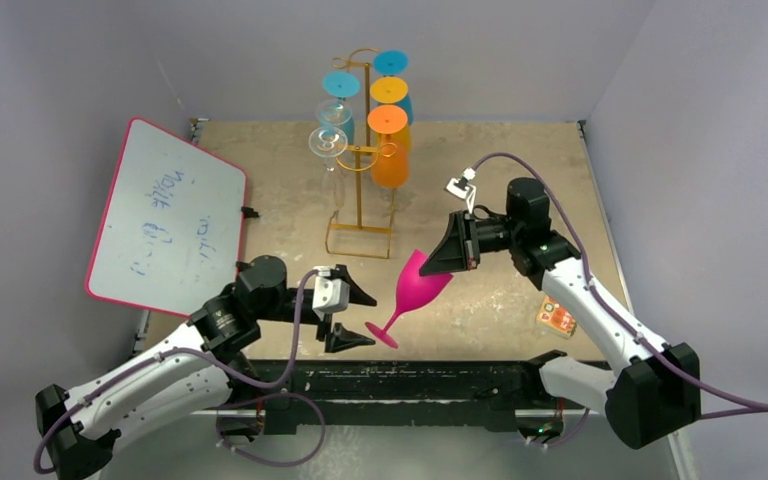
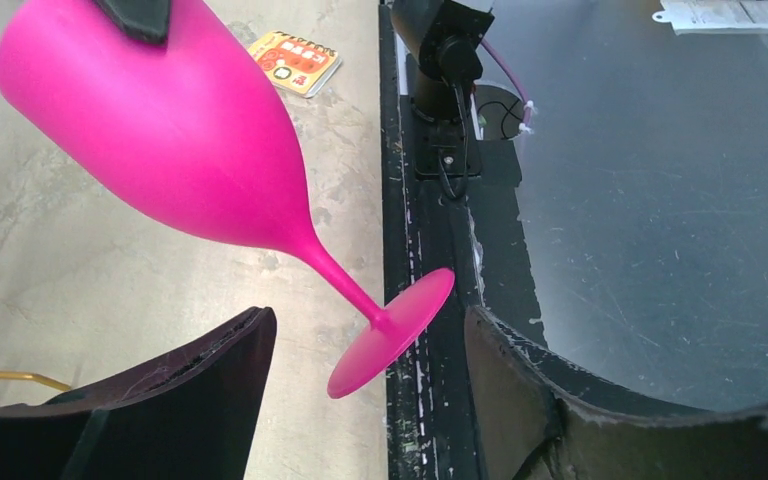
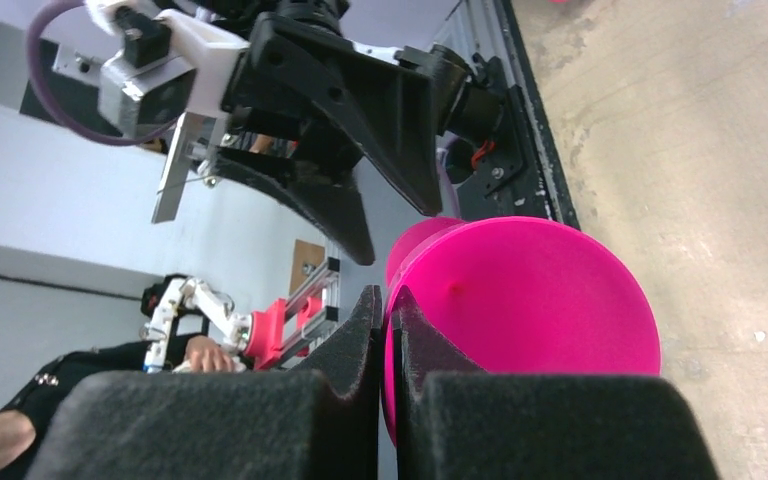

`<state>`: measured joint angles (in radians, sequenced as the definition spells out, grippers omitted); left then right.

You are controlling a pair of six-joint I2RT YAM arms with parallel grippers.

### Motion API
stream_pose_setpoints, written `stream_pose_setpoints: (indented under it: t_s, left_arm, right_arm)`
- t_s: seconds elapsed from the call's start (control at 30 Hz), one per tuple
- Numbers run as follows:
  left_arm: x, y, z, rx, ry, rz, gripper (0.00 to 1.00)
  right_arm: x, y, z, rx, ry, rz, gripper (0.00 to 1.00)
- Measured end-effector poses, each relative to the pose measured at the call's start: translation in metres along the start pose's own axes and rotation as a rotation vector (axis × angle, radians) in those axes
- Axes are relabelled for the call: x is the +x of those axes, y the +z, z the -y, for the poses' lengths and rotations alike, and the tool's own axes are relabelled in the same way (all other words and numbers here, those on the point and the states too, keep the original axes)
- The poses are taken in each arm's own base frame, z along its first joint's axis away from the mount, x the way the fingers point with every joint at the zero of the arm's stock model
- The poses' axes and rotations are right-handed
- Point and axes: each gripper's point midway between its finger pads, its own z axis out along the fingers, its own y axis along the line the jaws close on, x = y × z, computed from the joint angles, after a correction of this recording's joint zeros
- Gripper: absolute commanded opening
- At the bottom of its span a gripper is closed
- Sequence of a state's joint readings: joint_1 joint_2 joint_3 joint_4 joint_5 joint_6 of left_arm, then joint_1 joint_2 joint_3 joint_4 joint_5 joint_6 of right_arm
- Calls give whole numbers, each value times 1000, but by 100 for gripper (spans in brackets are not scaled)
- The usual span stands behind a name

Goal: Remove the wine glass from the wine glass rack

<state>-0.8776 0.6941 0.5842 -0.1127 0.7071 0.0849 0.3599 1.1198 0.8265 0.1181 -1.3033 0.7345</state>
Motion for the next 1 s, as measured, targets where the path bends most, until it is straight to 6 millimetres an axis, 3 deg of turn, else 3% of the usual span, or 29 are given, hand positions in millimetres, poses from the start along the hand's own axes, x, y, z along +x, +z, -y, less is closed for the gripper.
stream_pose_setpoints:
  t_s: [0.2,0.37,0.43,0.5,0.63,0.73,0.87,1.0]
  left_arm:
    - [-7,-7,-6,-72,-13,26,77]
    - [-10,-23,-32,-283,-42,59,79]
    - [-12,-42,-53,-465,-87,103,81]
    - [-15,-48,-58,-515,-104,125,81]
    - [-19,-77,-82,-740,-196,209,82]
    - [-18,-105,-101,-934,-294,283,90]
    - [-3,-144,-122,-1212,-433,353,93]
    - [19,-174,-134,-1454,-518,315,93]
  right_arm:
    - [-2,0,28,141,31,56,0]
    - [-8,-12,59,378,30,161,0]
    - [-16,-33,72,571,-9,264,0]
    - [-20,-41,75,626,-17,302,0]
    - [-33,-76,86,841,-49,452,0]
    - [-44,-101,89,978,-69,541,0]
    - [-59,-130,96,1151,-73,613,0]
    - [-71,-153,108,1296,-74,644,0]
